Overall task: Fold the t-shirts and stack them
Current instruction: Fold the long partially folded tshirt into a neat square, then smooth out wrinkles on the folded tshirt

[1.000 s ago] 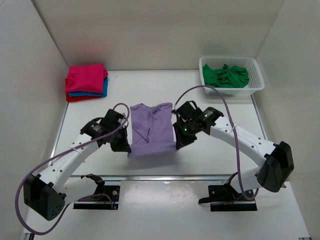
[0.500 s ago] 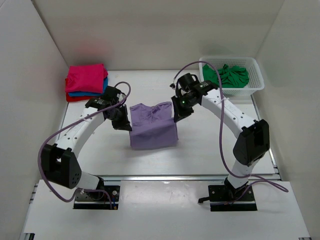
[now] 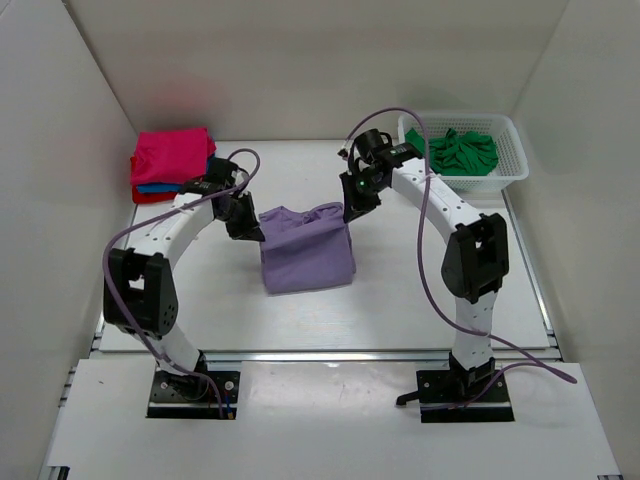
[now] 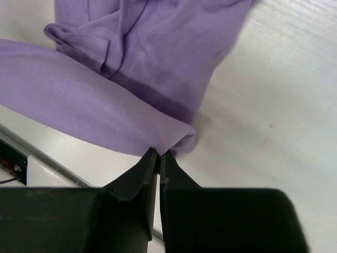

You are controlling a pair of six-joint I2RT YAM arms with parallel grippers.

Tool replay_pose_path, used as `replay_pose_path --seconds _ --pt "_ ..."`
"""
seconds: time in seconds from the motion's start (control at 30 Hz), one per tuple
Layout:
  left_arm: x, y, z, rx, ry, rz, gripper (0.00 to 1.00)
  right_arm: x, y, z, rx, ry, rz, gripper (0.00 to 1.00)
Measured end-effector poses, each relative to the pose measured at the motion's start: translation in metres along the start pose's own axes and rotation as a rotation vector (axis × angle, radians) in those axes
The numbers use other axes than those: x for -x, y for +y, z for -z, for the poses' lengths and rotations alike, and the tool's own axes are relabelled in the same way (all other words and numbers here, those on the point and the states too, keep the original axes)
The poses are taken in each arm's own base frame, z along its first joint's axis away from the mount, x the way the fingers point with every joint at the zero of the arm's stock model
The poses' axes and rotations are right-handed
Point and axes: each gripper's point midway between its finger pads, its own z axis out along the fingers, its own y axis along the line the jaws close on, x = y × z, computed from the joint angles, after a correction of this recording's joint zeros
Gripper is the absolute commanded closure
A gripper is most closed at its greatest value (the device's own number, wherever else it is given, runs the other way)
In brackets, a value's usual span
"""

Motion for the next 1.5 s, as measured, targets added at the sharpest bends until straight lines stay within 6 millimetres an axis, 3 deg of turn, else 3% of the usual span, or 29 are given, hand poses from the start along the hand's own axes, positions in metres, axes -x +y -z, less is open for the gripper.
replay_pose_path --seconds 0.2,0.4,0.5,0.6,0.97,1.1,1.13,1.17,1.2,1.27,1.37,1.5 --pt "0.012 0.014 -0.030 -0.001 0.013 0.035 0.89 0.008 -0.017 -0.038 -0.001 0.009 0.002 1.00" --pt "0.023 0.026 -0.051 -0.010 0.009 0.079 0.85 0.033 -0.029 -0.074 0.003 -0.019 0.012 1.00" --pt "0.027 0.031 -0.063 -0.018 0.012 0.101 0.74 0.051 -0.034 -0.084 0.007 -0.055 0.017 0.89" --pt "0.034 0.033 -0.072 -0.036 -0.001 0.127 0.58 0.071 -0.039 -0.087 0.013 -0.105 0.014 0.79" --pt "0.106 0.036 -0.072 -0.188 -0.259 0.310 0.53 0.122 -0.052 -0.076 0.051 -0.295 -0.016 0.69" --pt "0.124 0.040 -0.063 -0.134 -0.313 0.256 0.48 0.120 -0.053 -0.077 0.026 -0.292 0.011 0.56" --pt "0.126 0.038 -0.060 -0.122 -0.324 0.232 0.48 0.120 -0.052 -0.077 0.017 -0.291 0.022 0.57" --pt "0.126 0.038 -0.056 -0.108 -0.331 0.209 0.48 0.117 -0.051 -0.078 0.006 -0.287 0.038 0.66" --pt "0.123 0.037 -0.052 -0.099 -0.332 0.194 0.47 0.114 -0.050 -0.077 -0.004 -0.283 0.057 0.72" --pt "0.115 0.034 -0.041 -0.091 -0.345 0.160 0.40 0.099 -0.044 -0.076 -0.016 -0.259 0.085 0.73" --pt "0.093 0.031 -0.026 -0.089 -0.349 0.118 0.36 0.074 -0.036 -0.074 -0.020 -0.228 0.108 0.60" --pt "0.083 0.021 -0.027 -0.096 -0.333 0.049 0.35 0.058 -0.027 -0.077 0.002 -0.212 0.135 0.58"
